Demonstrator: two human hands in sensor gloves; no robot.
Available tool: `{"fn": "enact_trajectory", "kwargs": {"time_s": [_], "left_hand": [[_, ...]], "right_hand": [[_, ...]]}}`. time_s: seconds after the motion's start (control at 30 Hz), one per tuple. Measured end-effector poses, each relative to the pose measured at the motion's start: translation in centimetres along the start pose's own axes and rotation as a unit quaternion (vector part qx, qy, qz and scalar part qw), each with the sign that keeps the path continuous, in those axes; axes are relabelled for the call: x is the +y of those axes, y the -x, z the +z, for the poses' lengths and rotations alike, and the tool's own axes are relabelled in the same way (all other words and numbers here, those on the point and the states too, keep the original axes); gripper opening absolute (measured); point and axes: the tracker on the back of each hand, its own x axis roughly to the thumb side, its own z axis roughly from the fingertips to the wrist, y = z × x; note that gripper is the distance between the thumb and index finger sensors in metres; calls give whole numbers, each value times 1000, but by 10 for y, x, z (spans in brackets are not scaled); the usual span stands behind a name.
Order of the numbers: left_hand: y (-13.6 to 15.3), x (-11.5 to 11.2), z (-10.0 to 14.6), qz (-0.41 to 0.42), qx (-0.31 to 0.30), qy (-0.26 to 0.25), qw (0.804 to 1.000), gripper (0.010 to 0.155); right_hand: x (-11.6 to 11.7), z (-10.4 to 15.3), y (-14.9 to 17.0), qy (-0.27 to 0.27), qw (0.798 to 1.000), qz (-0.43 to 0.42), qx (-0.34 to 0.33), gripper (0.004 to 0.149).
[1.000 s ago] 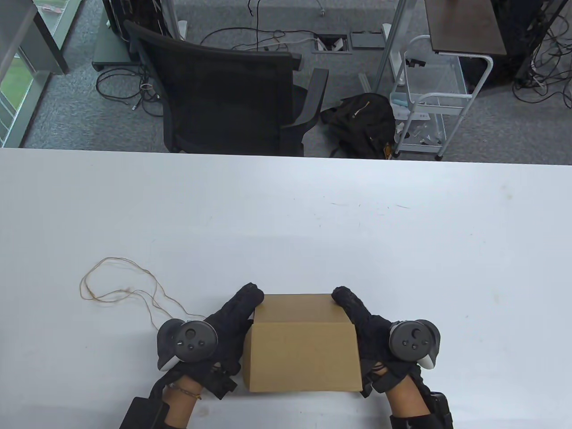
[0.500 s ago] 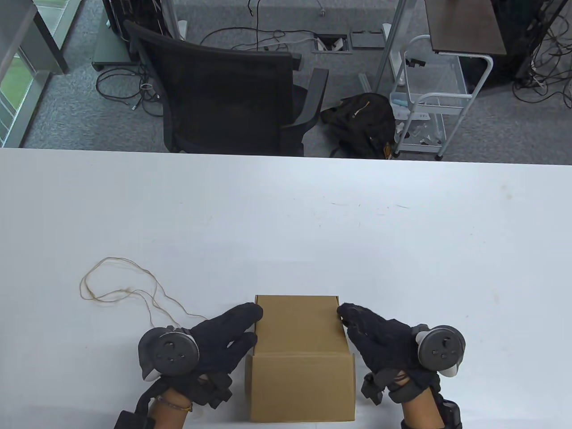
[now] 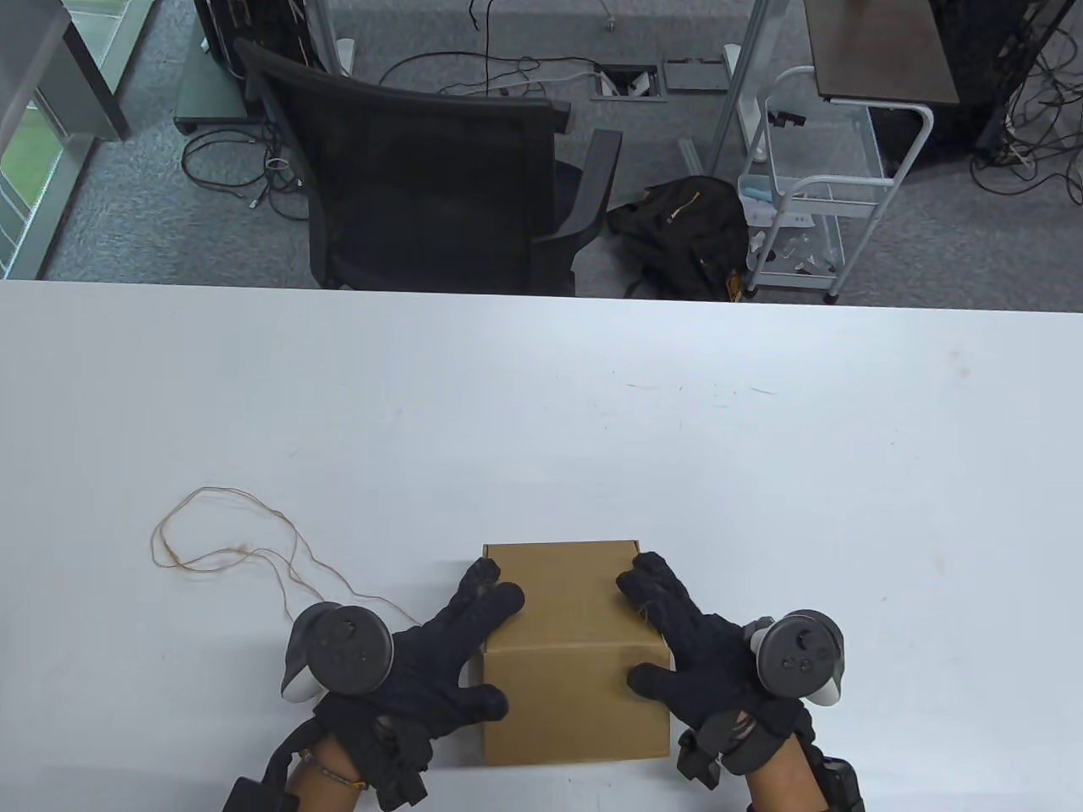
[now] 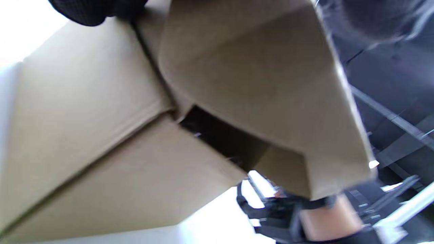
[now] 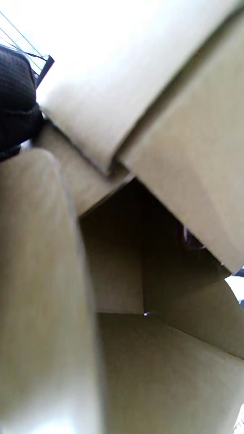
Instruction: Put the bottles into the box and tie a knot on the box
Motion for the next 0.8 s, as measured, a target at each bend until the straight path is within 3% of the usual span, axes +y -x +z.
{"fn": "enact_trajectory", "kwargs": {"time_s": [0.07, 0.3, 0.4, 0.53, 0.6, 0.7, 0.8], "left_hand": [[2, -4, -2, -23, 16, -26, 999, 101], [9, -4, 1, -54, 78, -112, 989, 103], [12, -7, 2, -45, 101, -143, 984, 100], [14, -12, 2, -114, 133, -144, 974, 99], [16, -16, 0, -89, 128, -142, 977, 99], [19, -24, -3, -67, 161, -116, 978, 97], [25, -28, -4, -59, 182, -88, 978, 96]], "right_hand": [[4, -2, 5, 4, 1000, -2, 11, 91], [4, 1, 7, 81, 992, 67, 68, 91], [5, 1, 7, 79, 992, 62, 75, 87], [11, 1, 12, 63, 990, 83, 97, 85], [13, 2, 17, 82, 988, 58, 121, 86], [20, 2, 21, 52, 984, 15, 169, 85], [23, 1, 23, 32, 981, 58, 181, 86]]}}
